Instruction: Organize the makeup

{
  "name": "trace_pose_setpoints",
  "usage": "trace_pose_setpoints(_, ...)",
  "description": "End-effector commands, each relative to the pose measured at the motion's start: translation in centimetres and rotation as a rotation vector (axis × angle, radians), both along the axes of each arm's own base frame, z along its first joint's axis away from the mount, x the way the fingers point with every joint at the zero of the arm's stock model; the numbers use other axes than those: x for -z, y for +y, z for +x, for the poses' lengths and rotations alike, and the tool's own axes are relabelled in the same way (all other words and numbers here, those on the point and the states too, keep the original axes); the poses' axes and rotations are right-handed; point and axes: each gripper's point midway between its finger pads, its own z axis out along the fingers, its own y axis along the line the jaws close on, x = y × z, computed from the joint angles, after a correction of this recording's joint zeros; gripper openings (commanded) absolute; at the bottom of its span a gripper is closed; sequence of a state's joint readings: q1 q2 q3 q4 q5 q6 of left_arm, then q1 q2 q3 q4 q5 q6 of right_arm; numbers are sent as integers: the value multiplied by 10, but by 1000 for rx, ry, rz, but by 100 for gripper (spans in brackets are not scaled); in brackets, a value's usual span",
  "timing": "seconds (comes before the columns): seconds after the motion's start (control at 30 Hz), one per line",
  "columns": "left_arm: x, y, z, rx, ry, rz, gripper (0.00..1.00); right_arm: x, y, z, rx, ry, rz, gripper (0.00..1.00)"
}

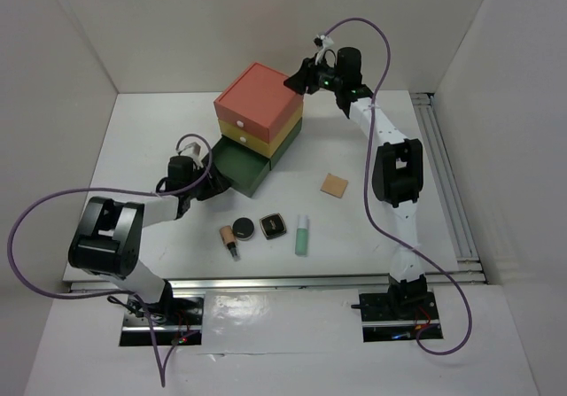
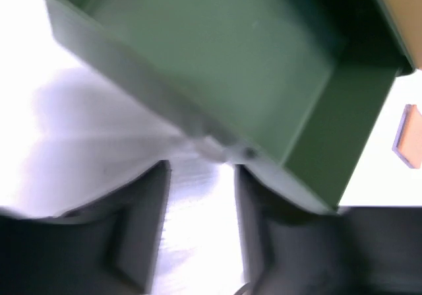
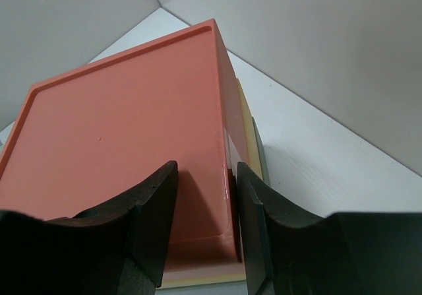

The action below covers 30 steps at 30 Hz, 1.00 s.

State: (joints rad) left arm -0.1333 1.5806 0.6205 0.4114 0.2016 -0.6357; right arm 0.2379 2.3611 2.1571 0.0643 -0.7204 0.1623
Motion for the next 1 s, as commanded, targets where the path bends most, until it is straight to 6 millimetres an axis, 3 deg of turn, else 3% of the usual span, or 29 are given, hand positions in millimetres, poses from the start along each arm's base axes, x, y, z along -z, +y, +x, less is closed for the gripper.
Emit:
trace_pose_setpoints(0.0, -1, 7, -11, -36, 38, 19, 70, 11, 3, -17, -27, 60, -34, 49)
trace_pose_setpoints(0.07, -2, 8, -16, -36, 51, 21, 100, 6, 2, -17, -18, 51, -34, 54)
trace_pose_setpoints(0.2, -15, 11, -24, -37, 57, 39, 100, -11, 0, -21, -19, 37, -37, 74)
trace_pose_setpoints(0.33, -29, 22, -46, -72, 82, 70, 100, -48, -9, -25, 6, -11, -20, 100)
trace_pose_setpoints(0.43, -59, 27, -59, -88, 29, 72, 100, -77, -25, -24, 88, -46, -21, 100)
trace_pose_setpoints(0.5, -60, 26, -79, -86, 78, 71, 100, -110, -45, -26, 151, -94, -14, 100)
trace_pose_setpoints(0.53, -72, 28, -82, -105, 61, 60, 100, -117, -48, -30, 164, -105, -12, 100)
trace_pose_setpoints(0.6, -67, 28, -100, -132, 133, 42, 100, -113, -67, -33, 218, -62, -29, 100)
trace_pose_setpoints(0.63, -68, 25, -105, -134, 145, 30, 100, -130, -76, -42, 267, -69, -25, 100)
trace_pose_setpoints(0.7, -71, 23, -118, -147, 165, 5, 100, -105, -98, -51, 377, 59, -61, 100)
trace_pose_setpoints(0.73, -65, 23, -130, -172, 218, -1, 100, -113, -123, -56, 529, 80, -83, 100)
trace_pose_setpoints(0.8, -66, 25, -144, -180, 233, 3, 100, -57, -147, -84, 672, 293, -172, 100)
trace_pose_setpoints(0.83, -61, 23, -158, -179, 277, 9, 100, -57, -166, -100, 790, 314, -200, 100)
trace_pose_setpoints(0.87, -62, 24, -163, -186, 279, 15, 100, -40, -169, -115, 824, 369, -225, 100)
trace_pose_setpoints(0.9, -63, 27, -167, -196, 272, 31, 100, 7, -172, -138, 842, 471, -290, 100)
trace_pose_setpoints(0.93, -69, 25, -171, -198, 253, 16, 100, 9, -166, -157, 855, 483, -296, 100)
trace_pose_setpoints(0.97, -70, 24, -174, -201, 250, 16, 100, 26, -162, -170, 856, 511, -327, 100)
